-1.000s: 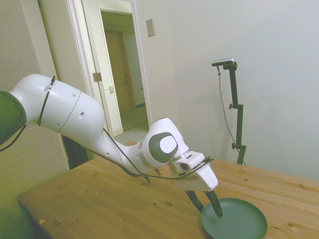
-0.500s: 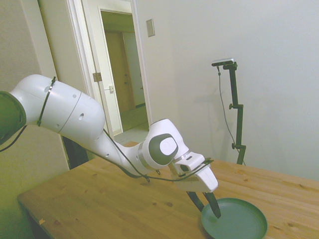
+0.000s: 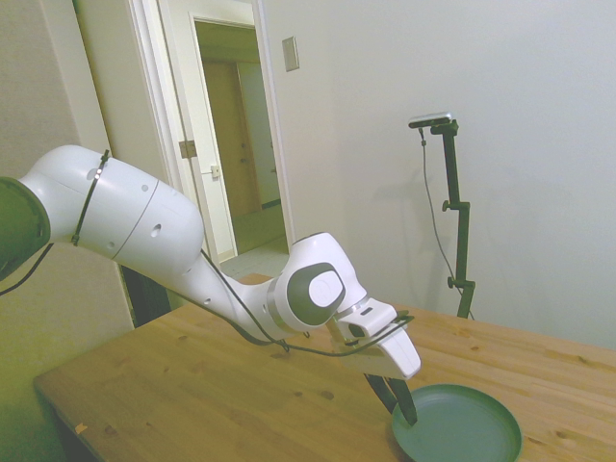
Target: Load the plate
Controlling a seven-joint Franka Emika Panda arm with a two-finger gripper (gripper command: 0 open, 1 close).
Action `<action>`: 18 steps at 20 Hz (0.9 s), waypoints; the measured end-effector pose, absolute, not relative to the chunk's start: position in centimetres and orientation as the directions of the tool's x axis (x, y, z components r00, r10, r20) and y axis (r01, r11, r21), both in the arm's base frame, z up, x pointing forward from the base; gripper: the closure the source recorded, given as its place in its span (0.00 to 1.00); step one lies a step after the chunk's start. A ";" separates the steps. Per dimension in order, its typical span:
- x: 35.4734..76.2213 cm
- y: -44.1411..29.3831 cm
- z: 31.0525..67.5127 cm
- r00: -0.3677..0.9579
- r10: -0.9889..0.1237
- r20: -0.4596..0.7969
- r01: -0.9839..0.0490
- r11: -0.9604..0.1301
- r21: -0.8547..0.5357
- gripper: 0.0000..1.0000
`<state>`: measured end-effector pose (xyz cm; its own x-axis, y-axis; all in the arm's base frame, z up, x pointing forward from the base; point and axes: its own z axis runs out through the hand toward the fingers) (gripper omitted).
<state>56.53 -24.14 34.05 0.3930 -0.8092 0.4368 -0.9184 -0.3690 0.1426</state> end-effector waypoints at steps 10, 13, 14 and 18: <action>56.9 -24.3 34.7 0.360 -0.851 0.382 -0.931 -0.357 0.083 1.00; 57.1 -24.3 35.2 0.345 -0.868 0.356 -0.935 -0.350 0.052 1.00; 57.3 -24.2 35.4 0.340 -0.874 0.347 -0.936 -0.349 0.038 1.00; 57.9 -23.4 37.7 0.328 -0.890 0.317 -0.935 -0.353 -0.025 1.00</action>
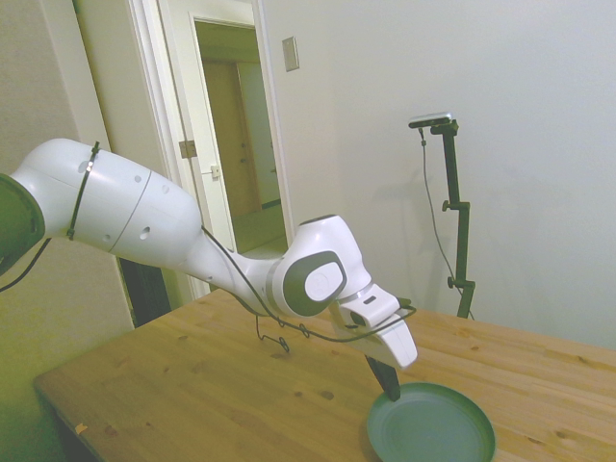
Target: Load the plate
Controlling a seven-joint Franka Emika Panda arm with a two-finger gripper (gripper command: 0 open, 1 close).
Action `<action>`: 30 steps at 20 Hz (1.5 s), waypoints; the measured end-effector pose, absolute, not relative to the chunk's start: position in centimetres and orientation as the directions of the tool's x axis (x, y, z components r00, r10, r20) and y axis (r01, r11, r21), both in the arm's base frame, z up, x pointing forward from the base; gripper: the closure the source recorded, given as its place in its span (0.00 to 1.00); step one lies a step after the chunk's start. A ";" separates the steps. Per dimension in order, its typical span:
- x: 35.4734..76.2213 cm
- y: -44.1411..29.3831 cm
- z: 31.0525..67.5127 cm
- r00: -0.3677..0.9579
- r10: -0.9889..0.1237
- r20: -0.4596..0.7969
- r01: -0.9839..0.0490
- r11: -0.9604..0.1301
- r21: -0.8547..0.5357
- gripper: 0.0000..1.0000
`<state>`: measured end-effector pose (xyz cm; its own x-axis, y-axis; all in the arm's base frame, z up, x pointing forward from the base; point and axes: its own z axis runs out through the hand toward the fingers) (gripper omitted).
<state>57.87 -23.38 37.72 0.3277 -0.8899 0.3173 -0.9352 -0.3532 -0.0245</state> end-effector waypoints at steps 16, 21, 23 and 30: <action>61.5 -15.4 55.0 0.343 -0.939 0.004 -0.900 -0.330 -0.283 1.00; 63.9 -12.4 57.0 0.414 -0.902 -0.119 -0.876 -0.360 -0.322 1.00; 64.4 -11.3 57.9 0.451 -0.878 -0.159 -0.860 -0.379 -0.342 1.00; 64.6 -8.4 57.8 0.595 -0.762 -0.254 -0.775 -0.462 -0.430 1.00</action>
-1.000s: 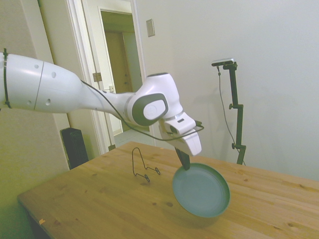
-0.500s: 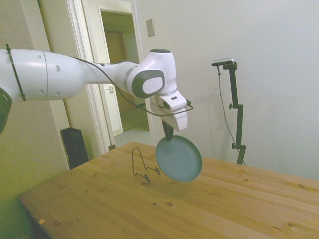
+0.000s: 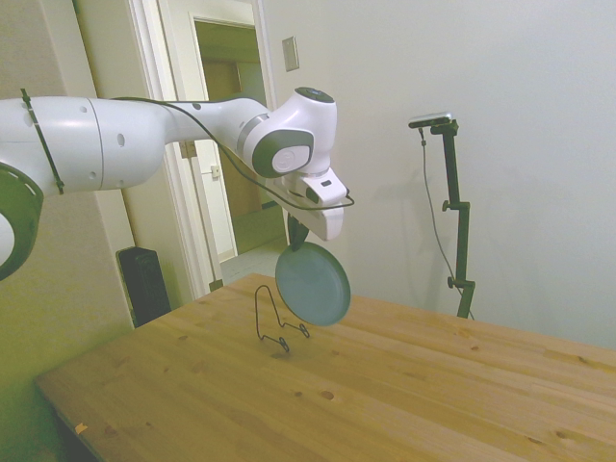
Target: Load the plate
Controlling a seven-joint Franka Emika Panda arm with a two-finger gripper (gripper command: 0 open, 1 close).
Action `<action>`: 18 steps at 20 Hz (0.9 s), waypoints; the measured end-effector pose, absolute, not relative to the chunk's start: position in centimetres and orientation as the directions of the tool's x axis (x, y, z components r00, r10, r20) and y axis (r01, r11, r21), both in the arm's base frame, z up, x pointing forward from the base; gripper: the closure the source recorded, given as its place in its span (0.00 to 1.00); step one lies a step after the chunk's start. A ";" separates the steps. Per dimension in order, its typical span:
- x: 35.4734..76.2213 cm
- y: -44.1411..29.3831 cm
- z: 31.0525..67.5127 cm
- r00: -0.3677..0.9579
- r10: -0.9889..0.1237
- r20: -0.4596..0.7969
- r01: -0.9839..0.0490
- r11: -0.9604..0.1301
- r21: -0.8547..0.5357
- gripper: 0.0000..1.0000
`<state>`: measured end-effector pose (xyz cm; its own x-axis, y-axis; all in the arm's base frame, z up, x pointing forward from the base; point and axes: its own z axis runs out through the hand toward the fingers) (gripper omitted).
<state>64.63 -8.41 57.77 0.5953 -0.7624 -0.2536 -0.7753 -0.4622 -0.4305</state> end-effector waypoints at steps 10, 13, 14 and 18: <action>66.0 -5.5 55.5 0.623 -0.659 -0.420 -0.759 -0.383 -0.526 1.00; 67.3 -3.7 53.7 0.627 -0.644 -0.438 -0.757 -0.372 -0.537 1.00; 67.7 -2.9 53.1 0.629 -0.638 -0.445 -0.757 -0.370 -0.539 1.00; 68.7 -0.1 51.7 0.638 -0.616 -0.462 -0.750 -0.362 -0.553 1.00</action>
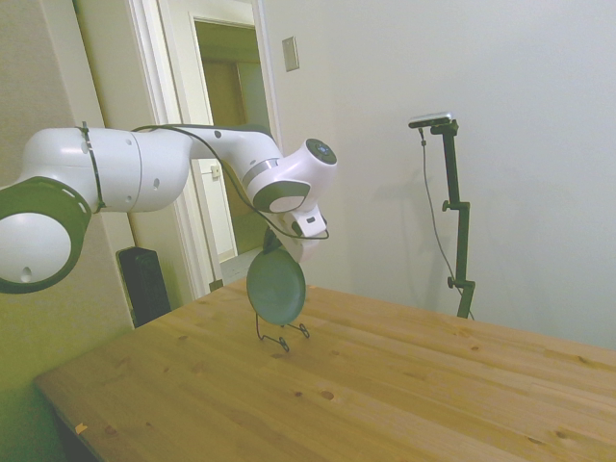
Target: Load the plate
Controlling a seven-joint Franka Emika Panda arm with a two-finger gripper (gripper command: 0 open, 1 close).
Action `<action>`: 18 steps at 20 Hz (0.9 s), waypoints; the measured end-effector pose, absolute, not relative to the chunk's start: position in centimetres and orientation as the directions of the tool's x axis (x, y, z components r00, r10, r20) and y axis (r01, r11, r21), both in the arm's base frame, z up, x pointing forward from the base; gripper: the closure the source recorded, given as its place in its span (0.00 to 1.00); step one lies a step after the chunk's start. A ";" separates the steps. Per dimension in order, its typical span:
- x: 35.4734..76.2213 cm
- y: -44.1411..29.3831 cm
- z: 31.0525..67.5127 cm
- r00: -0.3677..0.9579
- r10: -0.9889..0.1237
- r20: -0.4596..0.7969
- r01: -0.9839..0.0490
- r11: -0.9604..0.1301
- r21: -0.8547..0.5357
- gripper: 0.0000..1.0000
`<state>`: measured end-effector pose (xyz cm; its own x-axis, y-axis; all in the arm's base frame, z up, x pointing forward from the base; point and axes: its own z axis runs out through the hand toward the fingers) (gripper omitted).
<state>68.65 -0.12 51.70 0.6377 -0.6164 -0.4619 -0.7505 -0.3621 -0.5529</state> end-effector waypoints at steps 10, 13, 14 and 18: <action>68.6 0.9 49.8 0.646 -0.606 -0.465 -0.746 -0.373 -0.551 1.00; 68.5 0.9 49.0 0.644 -0.603 -0.471 -0.750 -0.373 -0.546 1.00; 68.4 0.9 48.9 0.643 -0.604 -0.472 -0.751 -0.373 -0.545 1.00; 68.4 0.8 48.1 0.640 -0.610 -0.467 -0.751 -0.372 -0.545 1.00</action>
<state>68.41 0.75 48.12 0.6404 -0.6099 -0.4669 -0.7515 -0.3718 -0.5450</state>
